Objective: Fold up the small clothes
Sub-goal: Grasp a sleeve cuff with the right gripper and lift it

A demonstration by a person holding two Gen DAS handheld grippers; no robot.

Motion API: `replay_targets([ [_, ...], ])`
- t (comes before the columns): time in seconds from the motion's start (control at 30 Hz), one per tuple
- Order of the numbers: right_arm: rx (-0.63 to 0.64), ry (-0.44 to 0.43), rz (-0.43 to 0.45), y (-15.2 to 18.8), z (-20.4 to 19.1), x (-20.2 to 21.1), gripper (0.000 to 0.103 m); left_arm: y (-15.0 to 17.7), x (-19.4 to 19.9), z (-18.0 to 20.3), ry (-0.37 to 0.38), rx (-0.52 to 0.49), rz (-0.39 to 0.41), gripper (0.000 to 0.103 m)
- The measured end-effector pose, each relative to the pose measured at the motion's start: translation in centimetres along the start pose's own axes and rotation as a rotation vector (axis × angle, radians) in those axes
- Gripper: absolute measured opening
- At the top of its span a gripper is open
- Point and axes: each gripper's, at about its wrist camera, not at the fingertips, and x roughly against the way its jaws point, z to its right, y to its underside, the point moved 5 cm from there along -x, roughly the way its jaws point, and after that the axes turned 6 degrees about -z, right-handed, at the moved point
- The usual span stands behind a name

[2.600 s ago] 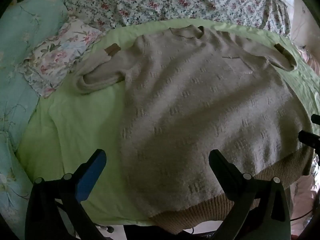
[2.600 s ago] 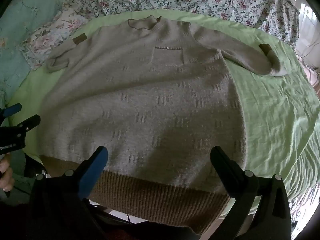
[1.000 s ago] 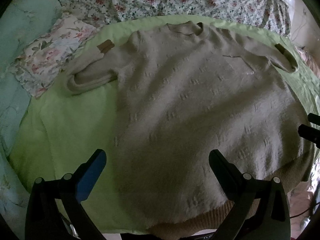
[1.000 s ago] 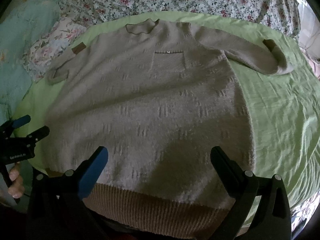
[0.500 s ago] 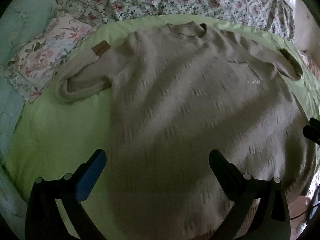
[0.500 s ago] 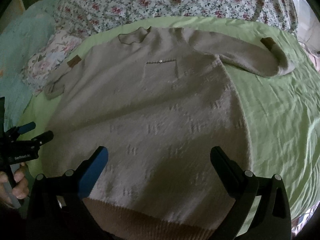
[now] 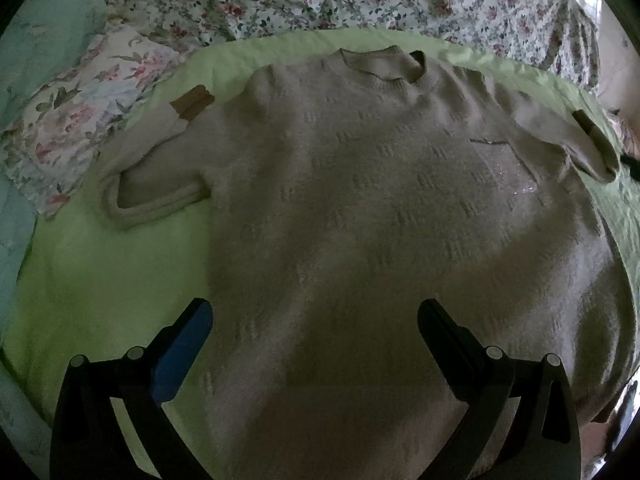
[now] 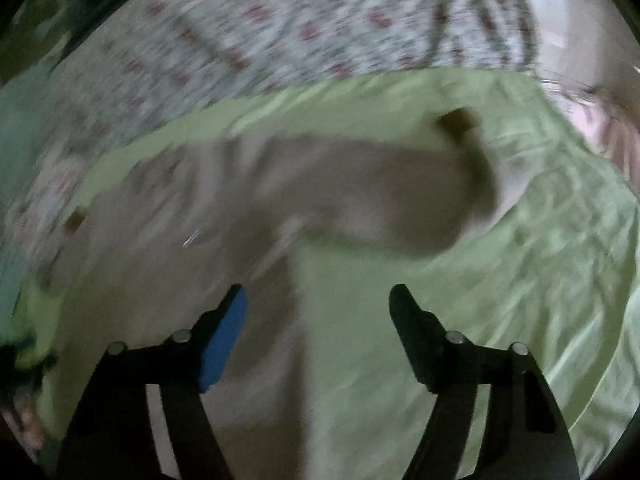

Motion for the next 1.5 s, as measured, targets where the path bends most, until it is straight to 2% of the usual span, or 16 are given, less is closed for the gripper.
replay_targets([
  [0.13,-0.083,0.085,0.019,-5.5,6.0,-3.0,0.068,-0.6,-1.1,0.3,0.014,0.004,-0.017,0.102],
  [0.2,-0.083,0.144,0.017,-7.8,8.1,-4.6,0.066,-0.8,-1.8,0.5,0.015,0.009,-0.033,0.102],
  [0.27,-0.091,0.161,0.008,-10.3,10.0,-6.4,0.061,-0.9,-2.4,0.6,0.012,0.008,-0.045,0.102],
  [0.4,-0.070,0.218,-0.023,-13.3,12.0,-9.5,0.061,-1.0,-3.8,0.9,0.000,-0.001,-0.075,0.102],
  [0.47,-0.071,0.212,-0.040,-13.6,12.0,-11.1,0.060,-1.1,-4.3,0.9,-0.008,-0.003,-0.085,0.102],
  [0.5,-0.076,0.222,-0.053,-13.9,12.3,-12.0,0.056,-1.2,-4.5,0.9,-0.009,-0.001,-0.091,0.102],
  [0.53,-0.075,0.247,-0.066,-14.0,12.7,-12.7,0.040,-1.3,-4.7,0.8,-0.007,0.001,-0.095,0.102],
  [0.57,-0.081,0.259,-0.085,-14.0,13.1,-13.4,0.017,-1.4,-4.8,0.9,-0.005,0.004,-0.096,0.102],
  [0.6,-0.102,0.248,-0.096,-13.9,13.5,-13.8,0.012,-1.4,-4.8,0.8,-0.004,0.006,-0.095,0.102],
  [0.7,-0.117,0.183,-0.038,-13.9,12.8,-12.7,0.012,-1.8,-4.8,0.8,0.009,0.016,-0.083,0.102],
  [0.83,-0.060,0.043,0.013,-13.6,7.8,-10.4,0.012,-2.1,-4.4,0.8,0.045,0.027,-0.058,0.102],
  [0.93,-0.033,-0.109,0.026,-13.4,2.5,-8.7,0.012,-2.3,-3.9,0.2,0.089,0.058,-0.041,0.102],
  [1.1,0.035,-0.369,-0.016,-12.9,-10.2,-6.9,0.012,-2.1,-3.1,-1.1,0.141,0.118,-0.027,0.102],
  [1.2,0.099,-0.475,-0.057,-10.8,-17.2,-7.1,0.012,-2.0,-2.6,-2.5,0.160,0.144,-0.012,0.102],
  [1.33,0.187,-0.567,-0.112,-7.7,-26.1,-8.2,0.012,-2.2,-2.2,-3.7,0.170,0.146,0.009,0.102],
  [1.5,0.259,-0.629,-0.179,-4.5,-33.2,-10.9,0.012,-2.7,-1.5,-3.9,0.223,0.120,0.044,0.102],
])
